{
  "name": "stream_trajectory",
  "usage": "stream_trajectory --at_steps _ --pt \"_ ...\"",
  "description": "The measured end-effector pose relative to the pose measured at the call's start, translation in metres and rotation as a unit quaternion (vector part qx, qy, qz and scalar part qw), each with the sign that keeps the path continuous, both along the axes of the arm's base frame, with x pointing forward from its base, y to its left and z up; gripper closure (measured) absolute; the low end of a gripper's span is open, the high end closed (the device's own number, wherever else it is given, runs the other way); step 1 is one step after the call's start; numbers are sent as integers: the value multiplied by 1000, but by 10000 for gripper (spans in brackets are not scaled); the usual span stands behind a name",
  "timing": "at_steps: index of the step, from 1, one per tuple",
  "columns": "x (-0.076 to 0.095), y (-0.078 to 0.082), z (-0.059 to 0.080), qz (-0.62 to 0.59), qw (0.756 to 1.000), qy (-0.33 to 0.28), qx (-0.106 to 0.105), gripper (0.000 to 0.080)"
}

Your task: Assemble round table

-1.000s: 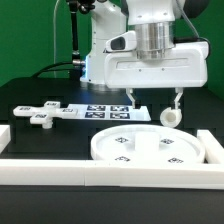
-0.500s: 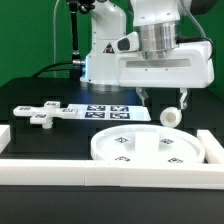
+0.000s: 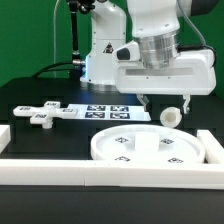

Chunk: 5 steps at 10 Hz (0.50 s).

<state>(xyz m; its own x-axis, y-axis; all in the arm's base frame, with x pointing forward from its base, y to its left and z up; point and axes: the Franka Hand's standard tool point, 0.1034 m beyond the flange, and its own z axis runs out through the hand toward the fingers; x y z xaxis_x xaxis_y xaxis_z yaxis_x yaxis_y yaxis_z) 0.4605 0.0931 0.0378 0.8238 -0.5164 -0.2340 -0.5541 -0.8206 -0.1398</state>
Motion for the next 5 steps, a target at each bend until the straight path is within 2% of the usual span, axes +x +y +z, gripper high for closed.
stream_trajectory --at_steps 4,5 --pt "-7 -2 -4 17 991 113 69 150" --pt "-5 -3 -5 17 988 130 79 150"
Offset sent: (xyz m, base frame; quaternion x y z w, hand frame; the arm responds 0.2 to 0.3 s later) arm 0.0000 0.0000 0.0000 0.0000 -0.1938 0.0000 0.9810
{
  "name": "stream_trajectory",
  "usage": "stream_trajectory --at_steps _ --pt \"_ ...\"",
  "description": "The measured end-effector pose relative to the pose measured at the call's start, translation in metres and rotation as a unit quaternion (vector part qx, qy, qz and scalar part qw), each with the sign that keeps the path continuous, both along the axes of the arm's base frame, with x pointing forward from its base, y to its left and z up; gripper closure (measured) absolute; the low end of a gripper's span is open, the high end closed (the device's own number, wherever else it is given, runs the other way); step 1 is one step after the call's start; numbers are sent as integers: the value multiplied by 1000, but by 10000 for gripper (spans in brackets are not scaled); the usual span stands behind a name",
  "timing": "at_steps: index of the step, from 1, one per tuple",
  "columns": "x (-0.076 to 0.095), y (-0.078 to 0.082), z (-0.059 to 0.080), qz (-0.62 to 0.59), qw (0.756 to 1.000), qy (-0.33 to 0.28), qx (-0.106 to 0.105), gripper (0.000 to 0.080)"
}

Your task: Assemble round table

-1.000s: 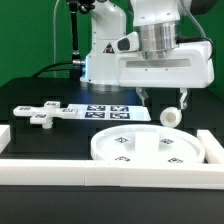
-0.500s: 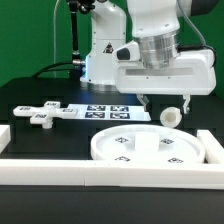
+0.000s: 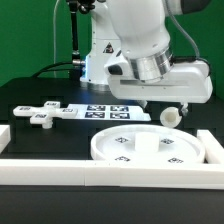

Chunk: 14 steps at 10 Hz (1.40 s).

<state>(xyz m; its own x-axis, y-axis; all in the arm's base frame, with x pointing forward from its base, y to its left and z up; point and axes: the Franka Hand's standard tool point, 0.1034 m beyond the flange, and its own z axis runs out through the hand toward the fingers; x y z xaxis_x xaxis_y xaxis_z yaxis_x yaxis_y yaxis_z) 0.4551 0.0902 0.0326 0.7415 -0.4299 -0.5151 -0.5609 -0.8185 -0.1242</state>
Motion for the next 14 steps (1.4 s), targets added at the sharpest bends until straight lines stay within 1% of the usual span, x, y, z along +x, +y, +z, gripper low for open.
stream_trajectory --at_steps 1,2,3,5,6,7,8,9,11,13,14 --pt "-6 5 2 12 999 32 20 150" --pt "-6 7 1 23 997 63 43 150" --pt "-5 6 -2 25 994 85 59 150" --pt "-12 9 -8 35 985 143 90 150" --pt "-12 11 -15 36 983 154 96 150" --pt "-21 11 -17 41 975 188 112 150" --pt "-23 12 -24 44 968 214 125 150" --pt "-23 15 -26 46 968 213 124 150" --pt "-25 19 -27 51 968 213 122 150" --pt "-26 20 -28 51 968 213 121 150" --pt "-26 20 -28 52 968 212 121 275"
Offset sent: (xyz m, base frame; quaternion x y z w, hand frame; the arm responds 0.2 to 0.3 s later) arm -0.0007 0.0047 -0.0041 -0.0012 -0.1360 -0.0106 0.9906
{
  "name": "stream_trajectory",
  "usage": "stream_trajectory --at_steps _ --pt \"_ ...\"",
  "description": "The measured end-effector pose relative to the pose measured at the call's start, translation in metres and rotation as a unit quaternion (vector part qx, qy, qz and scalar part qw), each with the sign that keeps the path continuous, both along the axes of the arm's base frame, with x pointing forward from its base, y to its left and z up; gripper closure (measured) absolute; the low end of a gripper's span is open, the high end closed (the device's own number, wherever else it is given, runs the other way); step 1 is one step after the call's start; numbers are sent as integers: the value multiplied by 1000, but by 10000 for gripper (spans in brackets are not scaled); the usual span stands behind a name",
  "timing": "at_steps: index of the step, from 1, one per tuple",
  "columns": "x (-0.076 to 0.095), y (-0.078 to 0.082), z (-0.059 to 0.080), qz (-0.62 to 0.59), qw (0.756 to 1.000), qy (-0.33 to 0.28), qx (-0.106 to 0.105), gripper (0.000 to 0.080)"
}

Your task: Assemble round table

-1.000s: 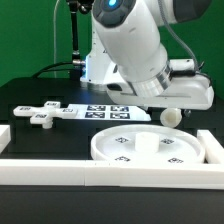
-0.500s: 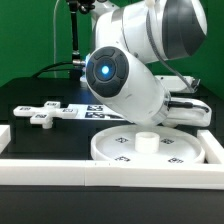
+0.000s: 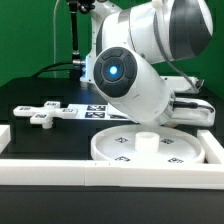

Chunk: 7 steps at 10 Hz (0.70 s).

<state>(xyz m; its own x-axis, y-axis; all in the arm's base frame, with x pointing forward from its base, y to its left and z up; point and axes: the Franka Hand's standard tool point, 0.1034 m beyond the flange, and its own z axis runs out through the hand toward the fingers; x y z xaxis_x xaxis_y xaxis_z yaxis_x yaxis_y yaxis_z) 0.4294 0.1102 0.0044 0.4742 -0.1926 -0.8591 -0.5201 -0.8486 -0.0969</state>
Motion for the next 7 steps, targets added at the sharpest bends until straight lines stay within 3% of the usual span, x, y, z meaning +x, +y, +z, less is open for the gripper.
stream_trajectory --at_steps 1,5,7 --pt "0 0 0 0 1000 0 0 395" --pt "4 -1 2 0 1000 -5 2 392" --pt "16 -10 22 2 1000 -15 13 392"
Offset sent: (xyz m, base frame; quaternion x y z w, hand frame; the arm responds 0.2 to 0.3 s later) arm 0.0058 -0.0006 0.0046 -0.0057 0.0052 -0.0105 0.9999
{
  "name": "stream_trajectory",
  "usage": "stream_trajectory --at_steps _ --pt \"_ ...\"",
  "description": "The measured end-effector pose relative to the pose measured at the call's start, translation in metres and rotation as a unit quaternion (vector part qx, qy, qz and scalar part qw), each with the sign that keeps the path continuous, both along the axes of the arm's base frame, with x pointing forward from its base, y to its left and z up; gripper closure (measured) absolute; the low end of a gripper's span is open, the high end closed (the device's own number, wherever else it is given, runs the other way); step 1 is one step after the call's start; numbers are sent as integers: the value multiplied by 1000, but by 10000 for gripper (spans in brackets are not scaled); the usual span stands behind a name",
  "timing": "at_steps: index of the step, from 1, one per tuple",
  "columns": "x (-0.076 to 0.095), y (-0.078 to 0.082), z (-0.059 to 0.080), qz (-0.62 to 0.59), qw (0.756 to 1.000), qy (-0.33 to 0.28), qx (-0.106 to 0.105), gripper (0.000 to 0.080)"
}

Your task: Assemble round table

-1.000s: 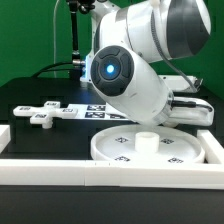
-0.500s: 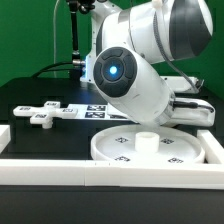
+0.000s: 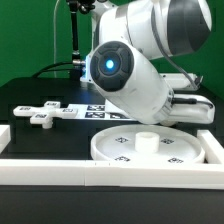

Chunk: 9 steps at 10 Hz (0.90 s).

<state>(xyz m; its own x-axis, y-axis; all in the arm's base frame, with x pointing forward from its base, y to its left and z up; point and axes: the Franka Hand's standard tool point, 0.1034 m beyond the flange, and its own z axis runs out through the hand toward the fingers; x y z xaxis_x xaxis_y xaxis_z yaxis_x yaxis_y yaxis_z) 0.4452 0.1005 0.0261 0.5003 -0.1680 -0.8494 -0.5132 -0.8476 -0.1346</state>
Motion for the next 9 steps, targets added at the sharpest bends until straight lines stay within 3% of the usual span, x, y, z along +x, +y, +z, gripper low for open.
stream_trajectory --at_steps 2,3,5,7,8,9 --pt "13 -9 34 3 1000 -6 14 390" --pt "17 -9 43 6 1000 -3 20 390" --pt "22 3 36 9 999 -32 6 390" --pt "25 2 34 7 999 -43 2 390" --pt "34 1 31 -2 996 -91 -20 390" --pt "34 -4 31 8 992 -125 -18 390"
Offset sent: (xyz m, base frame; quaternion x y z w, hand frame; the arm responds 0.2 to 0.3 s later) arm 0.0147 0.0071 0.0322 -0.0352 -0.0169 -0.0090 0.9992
